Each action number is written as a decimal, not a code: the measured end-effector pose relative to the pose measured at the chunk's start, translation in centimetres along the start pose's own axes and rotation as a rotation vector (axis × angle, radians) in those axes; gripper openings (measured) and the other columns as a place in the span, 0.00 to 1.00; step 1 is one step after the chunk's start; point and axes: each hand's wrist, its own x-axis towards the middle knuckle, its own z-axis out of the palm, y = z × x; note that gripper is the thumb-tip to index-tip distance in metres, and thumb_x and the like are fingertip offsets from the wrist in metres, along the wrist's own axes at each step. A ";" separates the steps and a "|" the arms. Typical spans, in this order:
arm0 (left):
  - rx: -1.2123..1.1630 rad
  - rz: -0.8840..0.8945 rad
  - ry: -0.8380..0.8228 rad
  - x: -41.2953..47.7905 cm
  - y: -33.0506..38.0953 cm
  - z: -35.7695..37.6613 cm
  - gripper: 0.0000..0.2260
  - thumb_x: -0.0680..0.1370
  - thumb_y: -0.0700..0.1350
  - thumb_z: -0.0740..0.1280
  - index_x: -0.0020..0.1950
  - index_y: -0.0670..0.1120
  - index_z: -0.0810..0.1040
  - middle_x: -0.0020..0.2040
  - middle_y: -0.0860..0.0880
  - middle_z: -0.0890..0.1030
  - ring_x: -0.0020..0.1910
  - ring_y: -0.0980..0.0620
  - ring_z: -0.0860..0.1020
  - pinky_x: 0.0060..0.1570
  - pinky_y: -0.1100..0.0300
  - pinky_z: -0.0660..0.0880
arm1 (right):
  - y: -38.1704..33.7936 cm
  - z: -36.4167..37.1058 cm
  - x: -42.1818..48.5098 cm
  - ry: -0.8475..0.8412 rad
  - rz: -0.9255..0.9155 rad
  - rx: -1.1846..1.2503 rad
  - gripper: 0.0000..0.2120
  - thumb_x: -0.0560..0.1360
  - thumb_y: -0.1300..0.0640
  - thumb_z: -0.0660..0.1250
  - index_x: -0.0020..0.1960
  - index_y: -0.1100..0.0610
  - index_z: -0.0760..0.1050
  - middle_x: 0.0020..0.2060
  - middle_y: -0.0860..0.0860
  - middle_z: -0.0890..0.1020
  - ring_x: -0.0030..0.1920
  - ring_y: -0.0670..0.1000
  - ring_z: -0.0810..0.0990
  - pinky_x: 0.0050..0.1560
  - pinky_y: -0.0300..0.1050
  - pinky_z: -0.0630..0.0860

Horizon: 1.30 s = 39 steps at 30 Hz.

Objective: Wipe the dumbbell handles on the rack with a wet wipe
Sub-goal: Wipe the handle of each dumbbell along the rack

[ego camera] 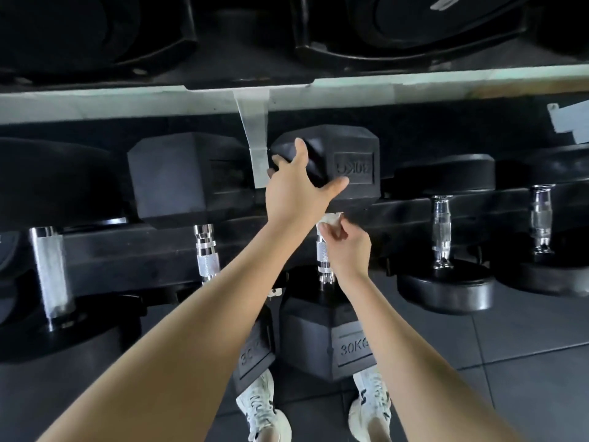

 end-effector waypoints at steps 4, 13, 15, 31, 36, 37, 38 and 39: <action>0.031 -0.016 0.041 0.0 0.4 0.3 0.42 0.72 0.59 0.69 0.78 0.48 0.51 0.74 0.39 0.63 0.71 0.43 0.65 0.57 0.58 0.70 | 2.8 -1.8 -2.3 -0.141 -0.085 -0.210 0.14 0.76 0.55 0.67 0.33 0.51 0.69 0.25 0.43 0.70 0.26 0.40 0.71 0.27 0.29 0.65; -0.027 -0.025 0.087 -0.6 0.7 0.0 0.39 0.72 0.57 0.70 0.77 0.51 0.54 0.71 0.45 0.69 0.70 0.49 0.66 0.53 0.66 0.63 | -0.1 -1.4 1.6 -0.094 0.020 0.046 0.18 0.72 0.58 0.70 0.28 0.57 0.67 0.24 0.45 0.69 0.25 0.42 0.64 0.26 0.33 0.62; -0.035 -0.033 0.087 -0.7 0.8 0.0 0.39 0.72 0.57 0.71 0.77 0.50 0.54 0.70 0.45 0.70 0.69 0.49 0.66 0.50 0.68 0.61 | 0.2 -1.6 1.9 -0.154 0.019 0.076 0.14 0.72 0.57 0.71 0.31 0.58 0.71 0.27 0.46 0.73 0.28 0.42 0.68 0.29 0.32 0.66; -0.030 -0.036 0.095 -0.3 0.2 0.5 0.41 0.71 0.57 0.72 0.77 0.51 0.54 0.75 0.43 0.63 0.75 0.51 0.57 0.65 0.62 0.61 | 1.7 -3.1 5.1 -0.651 0.259 0.487 0.07 0.77 0.60 0.65 0.51 0.64 0.78 0.51 0.55 0.84 0.54 0.50 0.82 0.56 0.47 0.76; -0.041 -0.029 0.104 0.0 0.1 0.6 0.41 0.71 0.57 0.72 0.77 0.51 0.55 0.74 0.45 0.65 0.75 0.53 0.57 0.57 0.67 0.58 | 4.6 -3.1 5.0 -0.854 0.350 0.608 0.17 0.79 0.57 0.61 0.65 0.63 0.71 0.56 0.55 0.81 0.57 0.52 0.78 0.56 0.47 0.75; -0.043 -0.032 0.106 0.0 0.1 0.6 0.41 0.71 0.57 0.72 0.77 0.51 0.55 0.74 0.45 0.65 0.75 0.53 0.57 0.57 0.67 0.58 | 5.2 -3.1 4.4 -0.876 0.343 0.586 0.18 0.79 0.57 0.62 0.66 0.64 0.70 0.57 0.55 0.80 0.55 0.50 0.79 0.52 0.44 0.75; -0.047 -0.036 0.107 0.0 0.2 0.6 0.41 0.71 0.56 0.72 0.77 0.51 0.55 0.74 0.45 0.64 0.75 0.53 0.57 0.58 0.67 0.58 | 5.8 -3.3 3.8 -0.881 0.340 0.548 0.18 0.79 0.58 0.62 0.66 0.65 0.69 0.57 0.56 0.80 0.53 0.49 0.79 0.50 0.42 0.74; -0.053 -0.041 0.105 -0.1 0.2 0.6 0.40 0.71 0.56 0.72 0.77 0.51 0.55 0.74 0.44 0.64 0.75 0.52 0.57 0.59 0.66 0.59 | 6.2 -3.6 3.3 -0.872 0.345 0.520 0.17 0.79 0.60 0.62 0.65 0.66 0.70 0.57 0.57 0.80 0.53 0.49 0.80 0.49 0.41 0.75</action>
